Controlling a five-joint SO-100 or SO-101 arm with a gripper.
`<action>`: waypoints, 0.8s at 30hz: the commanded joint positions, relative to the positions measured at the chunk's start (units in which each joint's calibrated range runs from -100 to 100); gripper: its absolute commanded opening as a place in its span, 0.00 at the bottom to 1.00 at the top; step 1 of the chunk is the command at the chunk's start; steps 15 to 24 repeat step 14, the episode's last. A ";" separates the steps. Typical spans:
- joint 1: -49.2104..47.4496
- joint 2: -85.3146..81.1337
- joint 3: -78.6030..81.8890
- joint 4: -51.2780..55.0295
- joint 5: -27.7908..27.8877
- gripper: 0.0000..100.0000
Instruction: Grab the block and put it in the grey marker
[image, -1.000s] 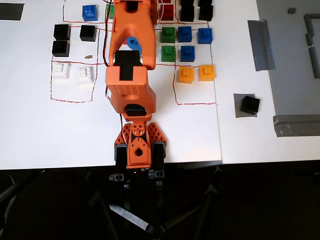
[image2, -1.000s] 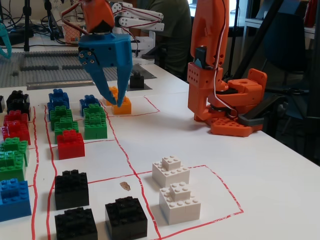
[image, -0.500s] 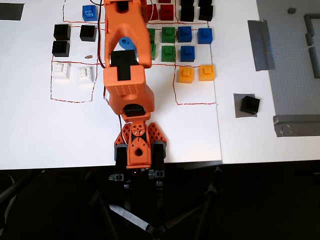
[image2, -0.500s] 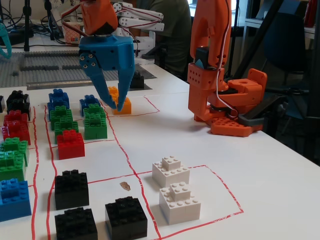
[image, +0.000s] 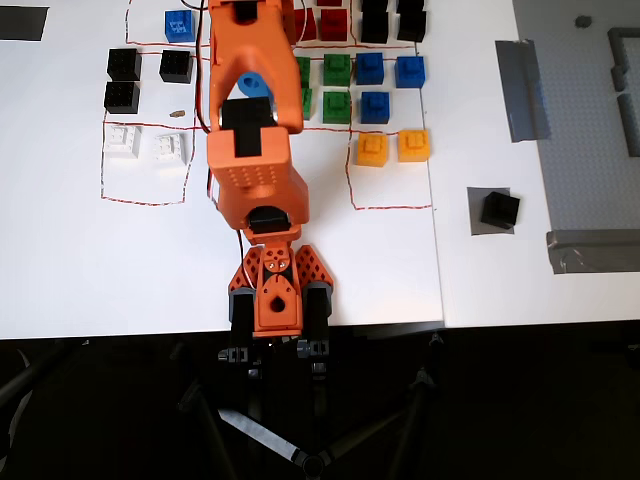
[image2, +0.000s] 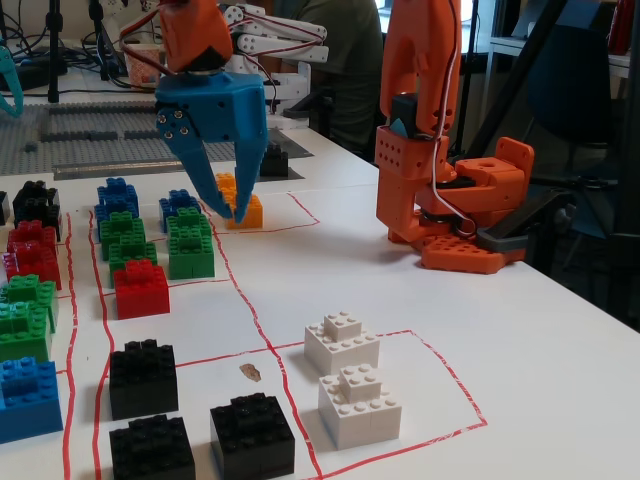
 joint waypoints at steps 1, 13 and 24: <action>-0.71 -2.26 -6.53 -1.22 -0.34 0.00; -1.12 -2.09 -6.62 -1.22 -0.49 0.00; -1.12 -2.01 -6.62 -1.22 -0.49 0.00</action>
